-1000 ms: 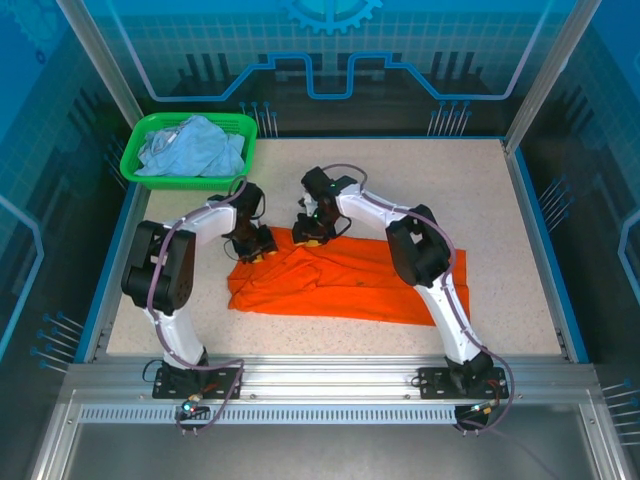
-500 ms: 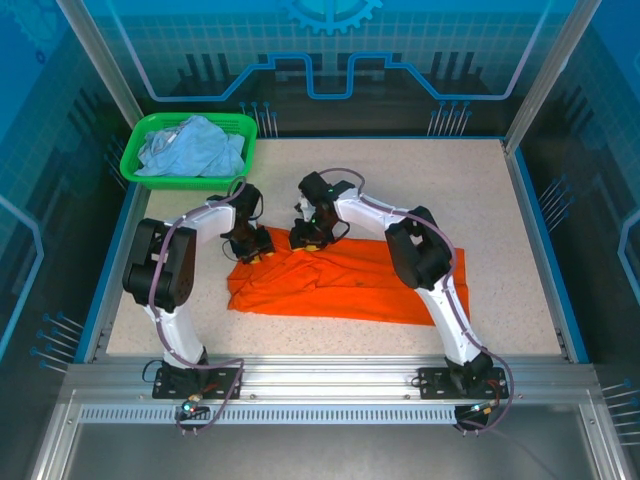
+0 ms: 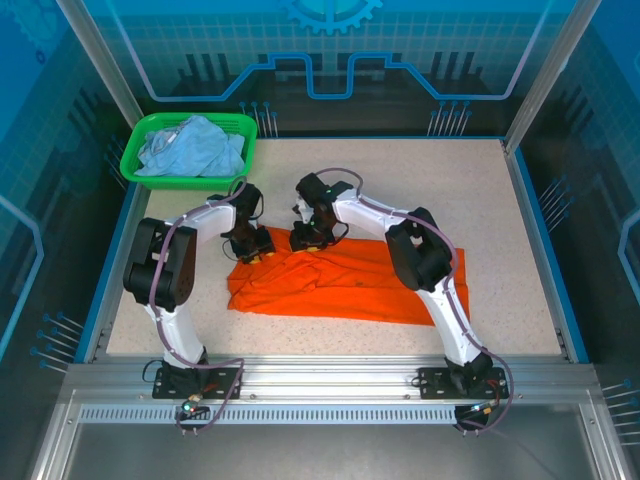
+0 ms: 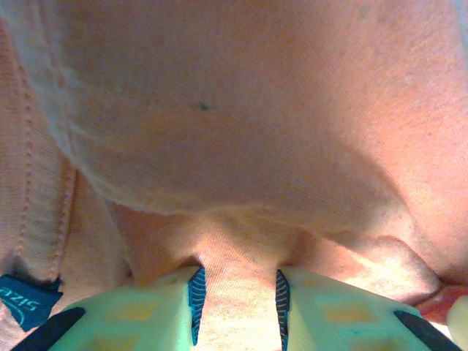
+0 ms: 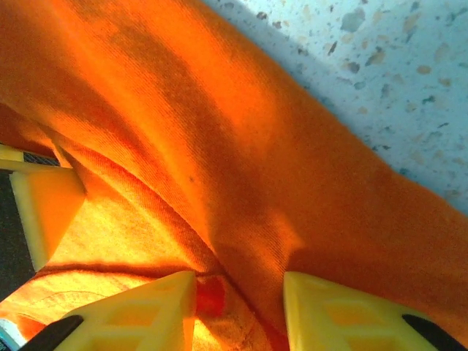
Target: Fold and stack the t-shirts
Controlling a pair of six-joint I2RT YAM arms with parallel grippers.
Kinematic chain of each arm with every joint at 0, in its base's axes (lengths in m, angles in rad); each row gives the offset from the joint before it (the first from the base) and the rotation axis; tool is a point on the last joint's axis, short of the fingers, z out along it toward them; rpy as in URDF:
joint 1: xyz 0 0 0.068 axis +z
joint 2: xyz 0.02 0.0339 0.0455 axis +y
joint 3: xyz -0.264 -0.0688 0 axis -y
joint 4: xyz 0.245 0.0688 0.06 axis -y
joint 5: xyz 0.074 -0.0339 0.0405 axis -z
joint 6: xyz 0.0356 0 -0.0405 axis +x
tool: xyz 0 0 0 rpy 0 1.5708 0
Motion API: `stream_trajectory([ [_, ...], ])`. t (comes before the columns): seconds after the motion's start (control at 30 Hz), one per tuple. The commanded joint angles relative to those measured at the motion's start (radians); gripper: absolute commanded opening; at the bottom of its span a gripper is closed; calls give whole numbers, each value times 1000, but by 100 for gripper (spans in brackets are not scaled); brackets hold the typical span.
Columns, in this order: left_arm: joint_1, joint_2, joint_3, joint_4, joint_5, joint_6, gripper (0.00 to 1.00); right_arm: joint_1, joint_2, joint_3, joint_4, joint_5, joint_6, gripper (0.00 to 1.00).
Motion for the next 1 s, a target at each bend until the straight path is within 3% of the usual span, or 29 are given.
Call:
stream_trajectory([
  [0.0, 8, 27, 7, -58, -37, 20, 36, 36, -31, 48, -60, 41, -40, 37],
  [0.23, 8, 30, 9, -62, -36, 25, 37, 51, -64, 59, -57, 108, -56, 39],
  [0.73, 9, 37, 15, -64, -36, 27, 37, 67, -25, 103, -105, 89, -85, 34],
  [0.97, 8, 37, 12, -63, -36, 31, 38, 66, -25, 96, -108, 117, -91, 38],
])
